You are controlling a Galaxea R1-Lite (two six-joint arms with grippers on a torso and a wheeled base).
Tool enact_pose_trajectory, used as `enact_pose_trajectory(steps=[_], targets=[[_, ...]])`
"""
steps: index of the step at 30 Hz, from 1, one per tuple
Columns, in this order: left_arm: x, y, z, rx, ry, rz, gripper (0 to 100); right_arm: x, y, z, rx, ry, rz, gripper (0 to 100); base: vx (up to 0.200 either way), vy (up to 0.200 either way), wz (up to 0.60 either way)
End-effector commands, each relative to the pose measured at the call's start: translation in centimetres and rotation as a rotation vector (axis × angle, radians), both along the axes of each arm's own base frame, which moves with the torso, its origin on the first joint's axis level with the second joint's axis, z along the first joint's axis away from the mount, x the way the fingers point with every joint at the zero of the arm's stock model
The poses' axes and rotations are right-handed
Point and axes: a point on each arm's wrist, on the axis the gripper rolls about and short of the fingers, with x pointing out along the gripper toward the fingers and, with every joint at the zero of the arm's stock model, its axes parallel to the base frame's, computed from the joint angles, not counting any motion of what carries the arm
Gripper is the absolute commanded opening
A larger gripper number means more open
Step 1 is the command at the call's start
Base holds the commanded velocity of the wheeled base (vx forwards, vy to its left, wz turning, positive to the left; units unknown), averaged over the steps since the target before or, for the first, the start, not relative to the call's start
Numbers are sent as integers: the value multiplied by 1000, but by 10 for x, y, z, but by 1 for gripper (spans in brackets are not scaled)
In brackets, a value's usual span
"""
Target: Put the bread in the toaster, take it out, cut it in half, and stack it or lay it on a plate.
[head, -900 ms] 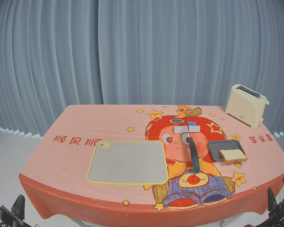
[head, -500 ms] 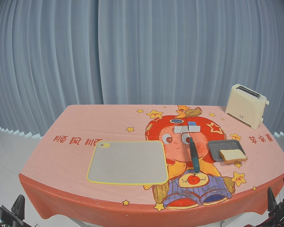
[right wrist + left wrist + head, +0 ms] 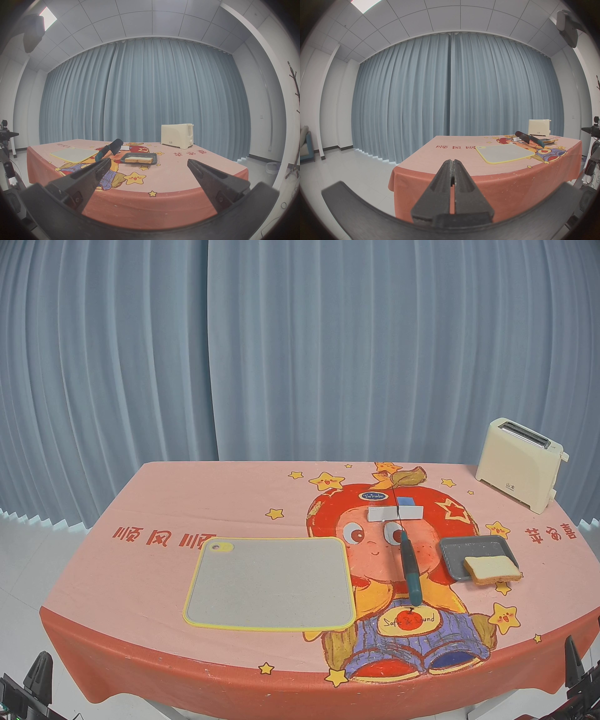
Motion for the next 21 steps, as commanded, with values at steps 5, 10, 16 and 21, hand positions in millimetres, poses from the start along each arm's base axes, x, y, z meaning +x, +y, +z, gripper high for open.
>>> enact_pose_trajectory(steps=[5, 10, 16, 21], targets=[[1, 0, -5, 0, 19, 1, 0, 0, 0, -5, 0, -1, 0, 100, 0, 0, 0], [1, 0, -5, 0, 19, 1, 0, 0, 0, -5, 0, -1, 0, 100, 0, 0, 0], [1, 0, -5, 0, 19, 1, 0, 0, 0, -5, 0, -1, 0, 100, 0, 0, 0], [1, 0, -5, 0, 19, 1, 0, 0, 0, -5, 0, -1, 0, 100, 0, 0, 0]])
